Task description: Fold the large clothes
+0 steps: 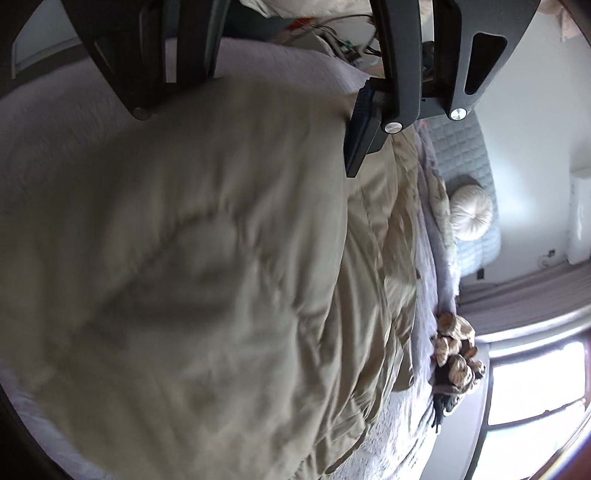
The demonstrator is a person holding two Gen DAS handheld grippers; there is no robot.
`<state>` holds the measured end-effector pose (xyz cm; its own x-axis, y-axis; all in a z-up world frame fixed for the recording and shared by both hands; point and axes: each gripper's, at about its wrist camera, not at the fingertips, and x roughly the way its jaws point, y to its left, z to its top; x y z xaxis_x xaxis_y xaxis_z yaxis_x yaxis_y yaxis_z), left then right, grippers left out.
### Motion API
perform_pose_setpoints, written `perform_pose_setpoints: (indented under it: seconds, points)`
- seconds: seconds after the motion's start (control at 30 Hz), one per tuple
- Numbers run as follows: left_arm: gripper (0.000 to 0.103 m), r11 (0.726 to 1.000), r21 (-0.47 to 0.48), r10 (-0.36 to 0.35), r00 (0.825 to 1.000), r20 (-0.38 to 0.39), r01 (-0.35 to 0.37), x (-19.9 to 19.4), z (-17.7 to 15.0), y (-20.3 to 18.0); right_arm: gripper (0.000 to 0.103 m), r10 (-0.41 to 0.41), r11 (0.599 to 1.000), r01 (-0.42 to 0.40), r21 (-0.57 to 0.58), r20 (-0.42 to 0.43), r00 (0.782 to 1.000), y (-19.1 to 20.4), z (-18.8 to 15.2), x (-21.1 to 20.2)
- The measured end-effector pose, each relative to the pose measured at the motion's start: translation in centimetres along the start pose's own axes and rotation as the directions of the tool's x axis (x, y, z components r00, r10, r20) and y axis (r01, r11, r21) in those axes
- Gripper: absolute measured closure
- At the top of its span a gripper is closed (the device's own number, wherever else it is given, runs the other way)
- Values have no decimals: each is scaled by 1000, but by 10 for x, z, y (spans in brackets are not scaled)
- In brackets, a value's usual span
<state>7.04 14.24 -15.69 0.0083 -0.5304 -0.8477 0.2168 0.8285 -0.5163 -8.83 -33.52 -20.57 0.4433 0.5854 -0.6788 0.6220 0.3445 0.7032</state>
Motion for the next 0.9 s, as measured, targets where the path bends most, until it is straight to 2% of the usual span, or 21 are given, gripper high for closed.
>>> perform_pose_setpoints:
  seconds: [0.07, 0.17, 0.2, 0.3, 0.4, 0.47, 0.5, 0.57, 0.63, 0.77, 0.9]
  points:
    - [81, 999, 24, 48, 999, -4, -48, -14, -9, 0, 50, -34, 999, 34, -3, -8, 999, 2, -6, -7]
    - [81, 994, 33, 103, 994, 33, -104, -39, -18, -1, 51, -75, 997, 75, -29, -17, 997, 12, -21, -17]
    - [81, 993, 29, 115, 992, 53, -117, -47, -18, -1, 55, -81, 996, 81, -46, -14, 997, 17, -27, -17]
    - [81, 988, 29, 145, 982, 123, -149, -58, -12, -2, 77, -119, 980, 121, -159, 23, 993, 49, -41, -28]
    - [81, 990, 2, 140, 978, 156, -142, -57, 2, -7, 78, -146, 962, 163, -218, 91, 985, 78, -37, -26]
    - [81, 986, -7, 167, 970, 177, -169, -46, 13, -11, 78, -168, 950, 195, -243, 126, 978, 97, -31, -22]
    - [81, 982, -7, 188, 968, 163, -190, -32, 18, -7, 78, -202, 935, 236, -266, 149, 968, 108, -27, -18]
    - [81, 969, -21, 245, 962, 121, -244, 0, 24, -2, 78, -309, 880, 358, -312, 195, 931, 118, -18, -9]
    - [81, 961, -37, 278, 958, 67, -276, 22, 24, 10, 78, -373, 857, 418, -301, 196, 907, 124, -9, 6]
    - [81, 956, -46, 292, 954, 71, -289, 20, 22, 15, 78, -403, 870, 431, -239, 159, 901, 103, 3, 16]
    - [80, 950, -35, 313, 945, 92, -311, 7, 27, 16, 78, -454, 839, 479, -259, 151, 878, 101, 7, 28]
